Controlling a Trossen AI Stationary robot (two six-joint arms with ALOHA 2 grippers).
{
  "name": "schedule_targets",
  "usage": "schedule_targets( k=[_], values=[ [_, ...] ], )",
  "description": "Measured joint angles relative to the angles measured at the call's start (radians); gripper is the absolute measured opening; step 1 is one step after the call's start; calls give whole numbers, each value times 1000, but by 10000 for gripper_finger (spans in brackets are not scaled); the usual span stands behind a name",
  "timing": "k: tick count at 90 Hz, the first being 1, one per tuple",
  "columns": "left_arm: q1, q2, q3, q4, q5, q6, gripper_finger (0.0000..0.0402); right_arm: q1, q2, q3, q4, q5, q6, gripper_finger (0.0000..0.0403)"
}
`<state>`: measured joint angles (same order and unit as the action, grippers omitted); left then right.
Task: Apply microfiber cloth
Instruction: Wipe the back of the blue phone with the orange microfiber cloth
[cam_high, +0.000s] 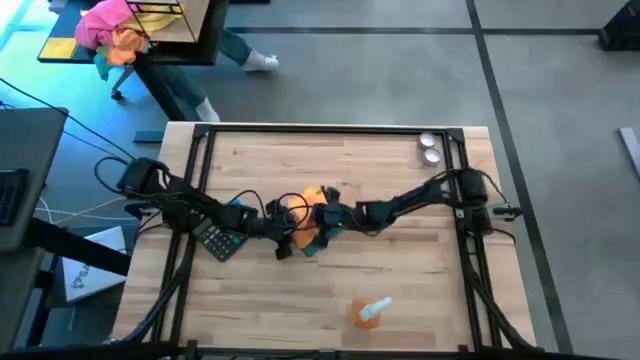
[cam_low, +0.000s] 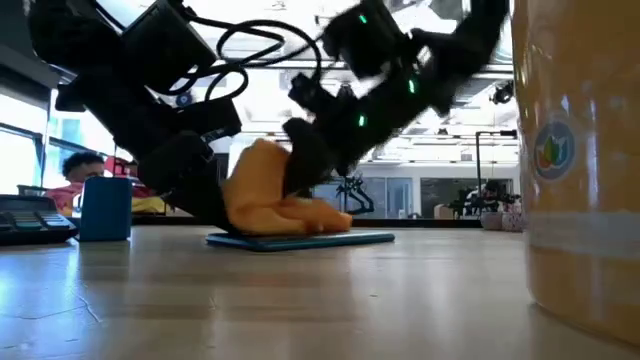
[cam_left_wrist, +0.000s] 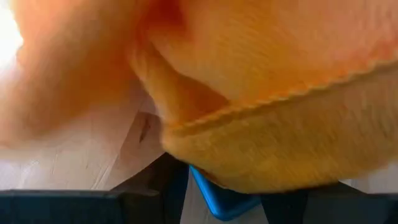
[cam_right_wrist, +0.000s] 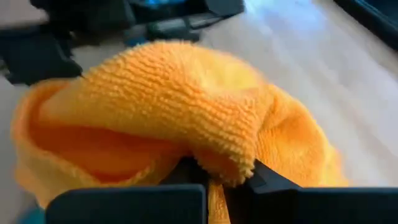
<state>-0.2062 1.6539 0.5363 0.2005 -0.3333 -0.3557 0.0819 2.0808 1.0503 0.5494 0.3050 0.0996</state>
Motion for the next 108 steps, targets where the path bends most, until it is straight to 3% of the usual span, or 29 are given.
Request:
schedule_targets(
  k=[5, 13, 46, 58, 73, 87, 97, 108],
  values=[
    [0, 0, 0, -2, 0, -1, 147, 10, 30, -18, 37, 22, 27, 0],
    [0, 0, 0, -5, -2, -6, 147, 21, 32, -33, -83, 100, 62, 0],
    [0, 0, 0, -7, -16, -6, 147, -9, -287, -148, -950, 273, 242, 0],
    [0, 0, 0, -5, -19, -7, 147, -23, -418, -158, -1163, 302, 331, 0],
    [-1, -15, -1, -12, -57, 14, 147, -22, -546, -158, -1209, 165, 272, 8],
    [-3, -83, 20, -65, -94, 86, 147, 10, -580, -144, -1239, -16, 145, 59],
    [-5, -178, 63, -81, -103, 145, 147, 52, -580, -81, -1339, -1, 74, 105],
    [2, -267, 74, -79, -194, 232, 147, 106, -580, 4, -1354, 121, 5, 147]
  ],
)
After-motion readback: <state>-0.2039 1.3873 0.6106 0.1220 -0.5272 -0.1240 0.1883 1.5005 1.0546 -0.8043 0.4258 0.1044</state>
